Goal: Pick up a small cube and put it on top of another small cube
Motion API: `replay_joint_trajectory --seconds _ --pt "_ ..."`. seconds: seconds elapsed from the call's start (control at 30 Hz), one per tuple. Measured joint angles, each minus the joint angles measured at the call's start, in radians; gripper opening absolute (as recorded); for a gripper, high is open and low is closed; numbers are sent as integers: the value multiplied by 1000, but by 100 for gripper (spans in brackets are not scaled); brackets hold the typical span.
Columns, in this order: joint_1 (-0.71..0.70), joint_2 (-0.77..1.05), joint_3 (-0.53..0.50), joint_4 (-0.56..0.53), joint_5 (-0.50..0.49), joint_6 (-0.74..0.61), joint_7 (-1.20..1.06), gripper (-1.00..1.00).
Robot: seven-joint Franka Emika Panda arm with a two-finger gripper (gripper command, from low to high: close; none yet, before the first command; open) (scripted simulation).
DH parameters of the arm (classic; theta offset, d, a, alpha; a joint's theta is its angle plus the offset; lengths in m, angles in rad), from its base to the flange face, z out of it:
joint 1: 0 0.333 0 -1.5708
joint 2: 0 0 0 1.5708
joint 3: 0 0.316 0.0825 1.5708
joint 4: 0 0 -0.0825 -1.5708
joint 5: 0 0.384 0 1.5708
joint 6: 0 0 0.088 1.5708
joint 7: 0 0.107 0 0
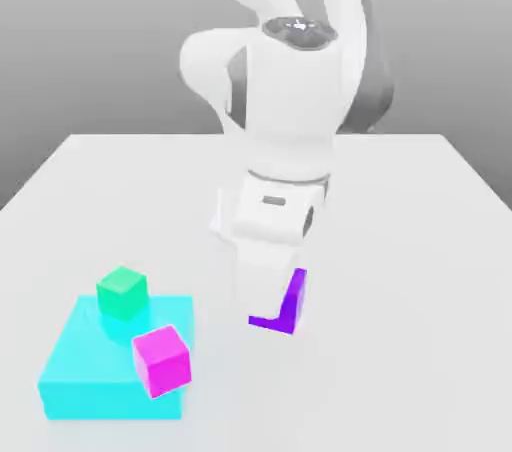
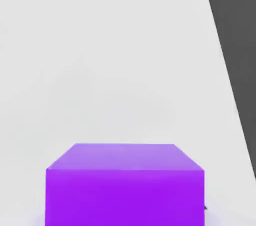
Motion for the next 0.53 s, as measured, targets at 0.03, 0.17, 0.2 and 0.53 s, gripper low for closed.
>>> replay_joint_trajectory --seconds 0.03,0.17,0.2,0.53 --pt "-32 -31 -33 -13 -12 -18 -20 -100" --pt "-174 -148 -158 -65 -60 -86 -101 -100" --pt "-205 -168 -185 -78 -69 -95 -119 -100" --pt "-202 -2 -249 -127 -27 115 -179 100"
